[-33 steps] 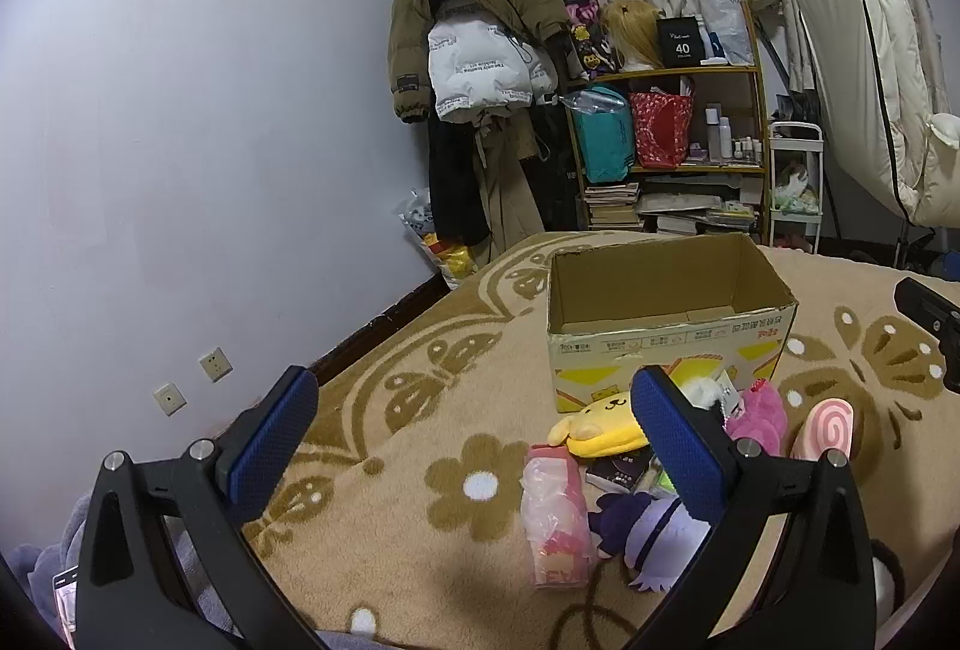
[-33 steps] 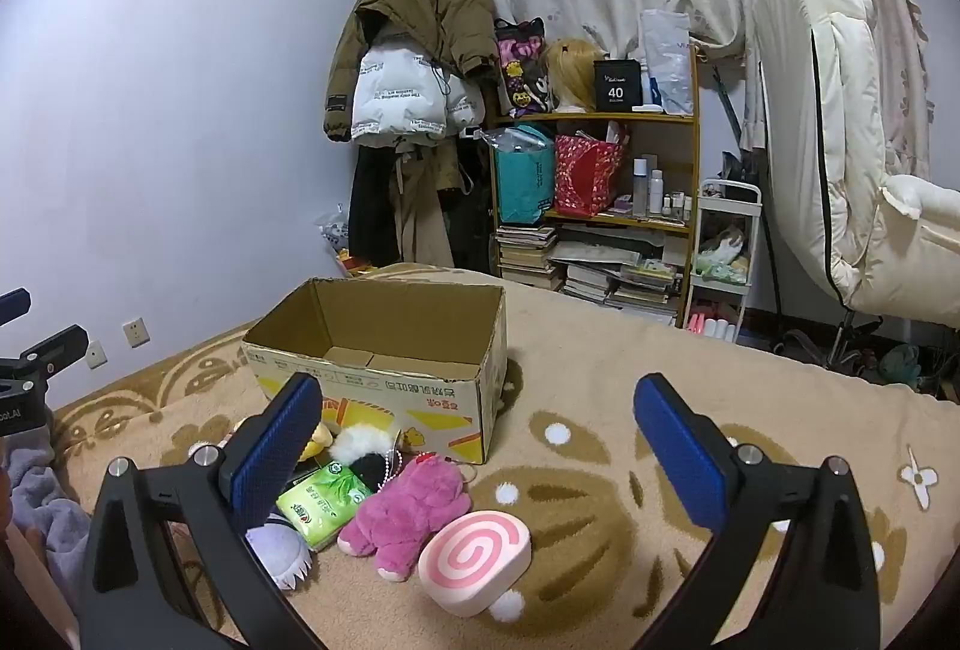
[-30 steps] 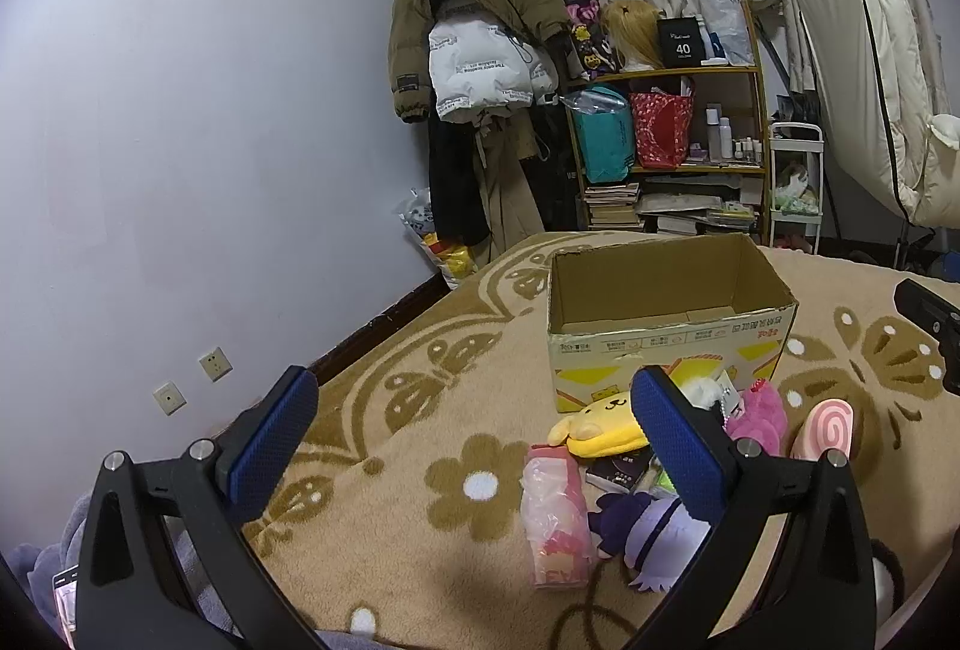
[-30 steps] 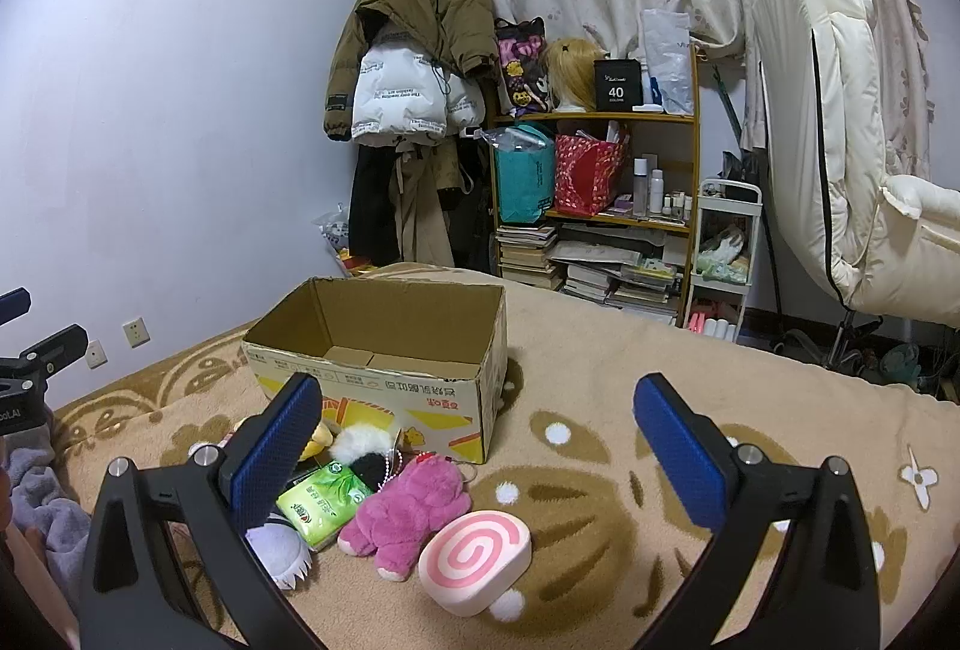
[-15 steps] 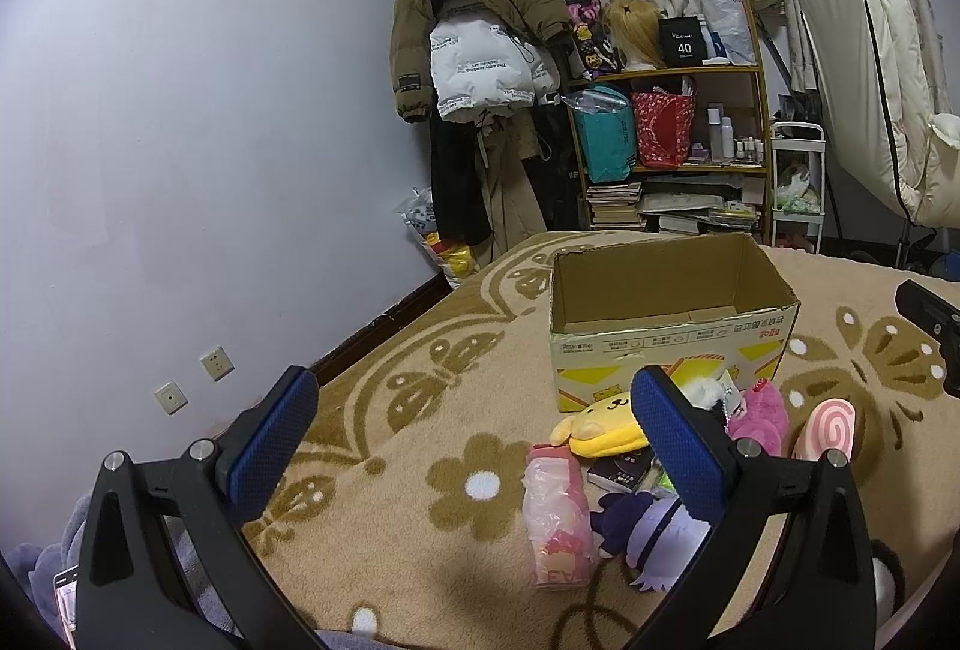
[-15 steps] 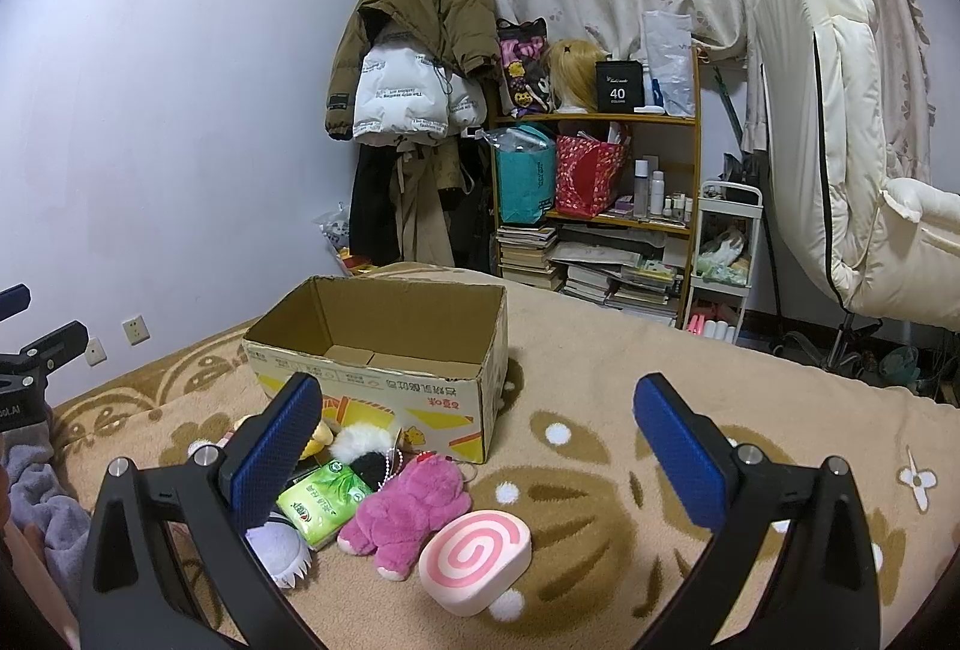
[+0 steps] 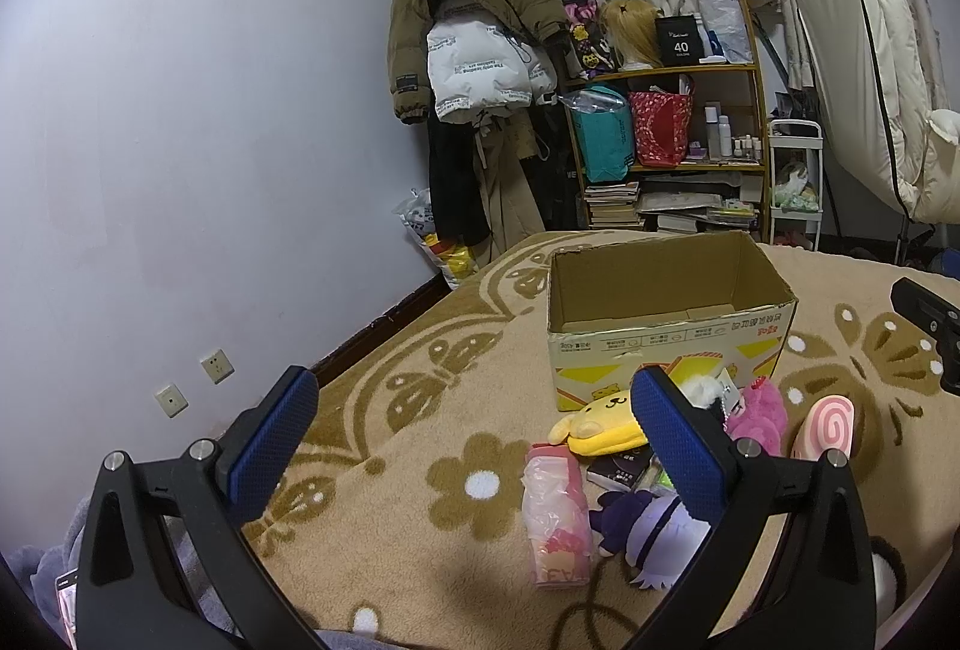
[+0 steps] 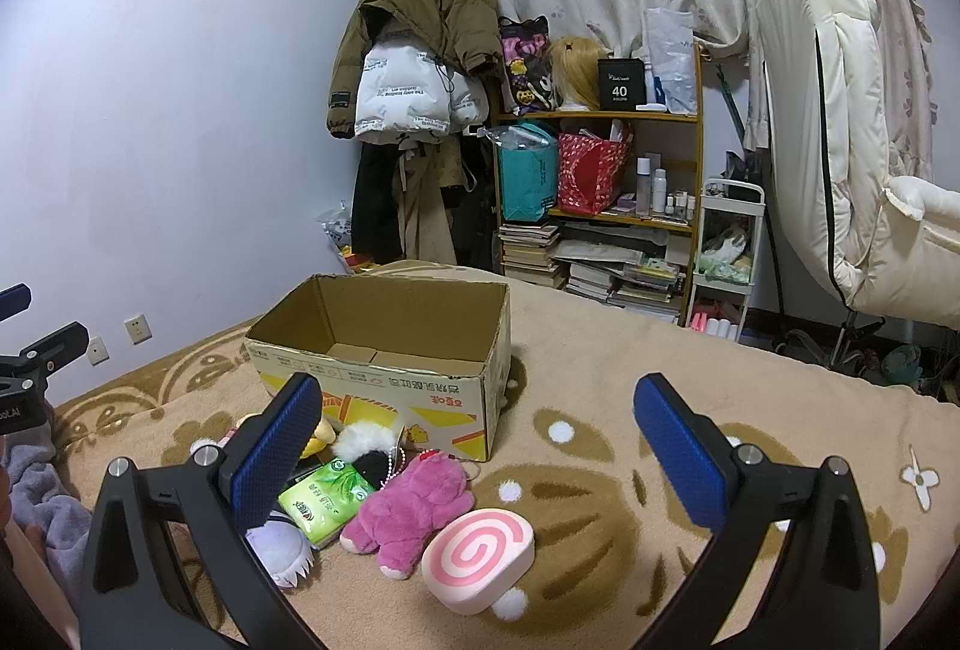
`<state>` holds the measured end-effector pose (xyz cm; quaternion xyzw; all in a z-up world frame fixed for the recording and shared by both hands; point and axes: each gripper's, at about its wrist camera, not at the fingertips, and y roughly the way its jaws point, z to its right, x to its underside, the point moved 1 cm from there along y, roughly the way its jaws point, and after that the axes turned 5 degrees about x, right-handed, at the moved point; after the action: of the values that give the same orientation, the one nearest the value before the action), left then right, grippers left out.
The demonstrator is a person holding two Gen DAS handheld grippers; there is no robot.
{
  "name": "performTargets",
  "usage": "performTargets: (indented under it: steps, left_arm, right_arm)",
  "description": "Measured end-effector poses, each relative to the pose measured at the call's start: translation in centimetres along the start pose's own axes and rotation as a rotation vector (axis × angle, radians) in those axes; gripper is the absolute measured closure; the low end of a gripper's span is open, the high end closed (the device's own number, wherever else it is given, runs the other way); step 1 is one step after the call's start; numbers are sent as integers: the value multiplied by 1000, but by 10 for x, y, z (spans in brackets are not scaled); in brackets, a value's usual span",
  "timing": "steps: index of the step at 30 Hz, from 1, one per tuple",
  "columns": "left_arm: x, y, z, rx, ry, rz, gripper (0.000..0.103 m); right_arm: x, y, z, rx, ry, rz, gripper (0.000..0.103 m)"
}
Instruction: Organize soft objects
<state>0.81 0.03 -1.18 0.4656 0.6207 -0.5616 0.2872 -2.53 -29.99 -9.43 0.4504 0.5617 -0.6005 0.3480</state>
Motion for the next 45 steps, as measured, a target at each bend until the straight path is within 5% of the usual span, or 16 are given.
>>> performTargets:
  steps: [45]
  left_arm:
    - [-1, -4, 0, -6, 6, 12, 0]
  right_arm:
    - [0, 1, -1, 0, -4, -3, 0]
